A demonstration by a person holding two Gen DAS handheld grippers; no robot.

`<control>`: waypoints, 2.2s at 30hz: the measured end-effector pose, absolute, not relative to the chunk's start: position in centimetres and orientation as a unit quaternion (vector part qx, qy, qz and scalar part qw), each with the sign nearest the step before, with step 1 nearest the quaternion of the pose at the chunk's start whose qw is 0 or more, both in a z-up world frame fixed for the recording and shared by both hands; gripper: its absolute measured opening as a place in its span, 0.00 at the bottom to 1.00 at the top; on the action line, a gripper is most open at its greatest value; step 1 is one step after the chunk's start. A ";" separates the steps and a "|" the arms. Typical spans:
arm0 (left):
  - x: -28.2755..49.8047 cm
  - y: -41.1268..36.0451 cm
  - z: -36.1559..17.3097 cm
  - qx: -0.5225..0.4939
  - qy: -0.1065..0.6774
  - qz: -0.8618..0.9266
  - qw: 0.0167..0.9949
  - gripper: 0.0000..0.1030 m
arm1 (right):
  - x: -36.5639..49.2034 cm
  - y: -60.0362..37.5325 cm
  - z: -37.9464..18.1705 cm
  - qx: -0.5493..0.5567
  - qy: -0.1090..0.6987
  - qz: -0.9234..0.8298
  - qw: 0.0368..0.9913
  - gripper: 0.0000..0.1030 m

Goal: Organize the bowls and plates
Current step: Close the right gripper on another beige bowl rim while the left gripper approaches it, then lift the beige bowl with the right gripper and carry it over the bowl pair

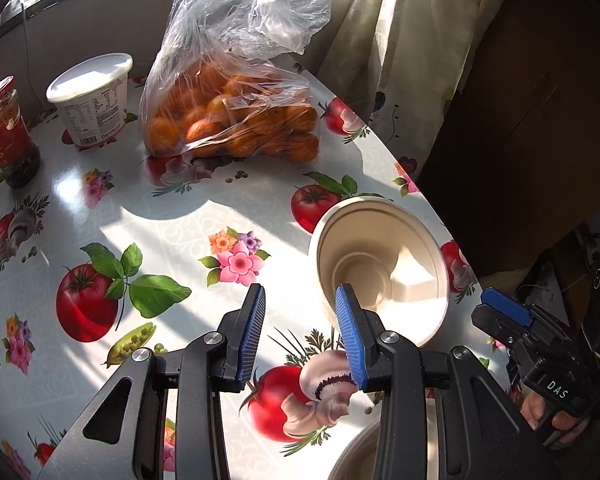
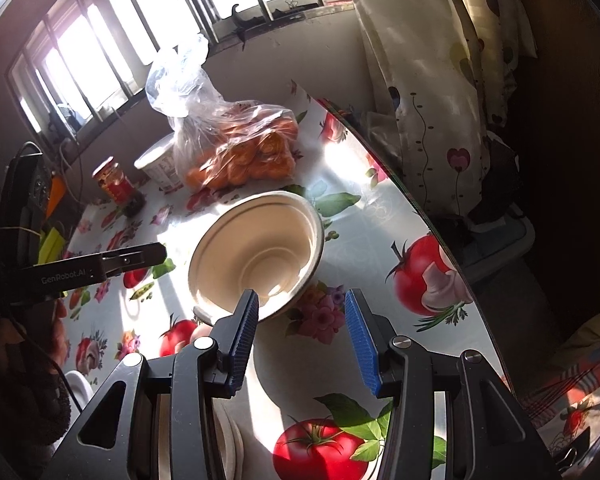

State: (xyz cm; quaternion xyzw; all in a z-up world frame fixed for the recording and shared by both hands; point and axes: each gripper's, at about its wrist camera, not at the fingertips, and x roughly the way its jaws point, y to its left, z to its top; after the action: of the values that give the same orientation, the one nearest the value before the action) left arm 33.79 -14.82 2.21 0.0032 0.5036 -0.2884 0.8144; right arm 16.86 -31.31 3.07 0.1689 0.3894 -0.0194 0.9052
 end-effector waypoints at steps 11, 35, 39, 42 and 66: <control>34.4 -15.9 0.4 0.020 0.516 -0.280 0.810 0.37 | 18.8 -31.0 1.6 0.178 0.405 -0.012 0.897 0.39; 34.2 -16.8 -0.4 0.012 0.527 -0.290 0.798 0.15 | 19.2 -31.2 0.7 0.206 0.410 -0.006 0.888 0.16; 34.1 -17.1 -0.5 0.017 0.526 -0.288 0.800 0.11 | 19.1 -31.1 0.8 0.204 0.411 -0.005 0.889 0.15; 34.1 -17.0 -0.5 0.012 0.526 -0.288 0.800 0.11 | 19.2 -31.1 0.8 0.206 0.411 -0.005 0.888 0.15; 33.5 -16.9 -0.2 0.001 0.526 -0.295 0.797 0.10 | 18.9 -31.0 0.7 0.217 0.410 -0.001 0.886 0.15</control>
State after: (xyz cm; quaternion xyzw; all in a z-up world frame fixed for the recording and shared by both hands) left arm 33.54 -16.88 -0.15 0.0009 0.5264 -0.2950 0.7974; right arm 18.93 -31.02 0.74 0.2167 0.4096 -0.0014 0.8861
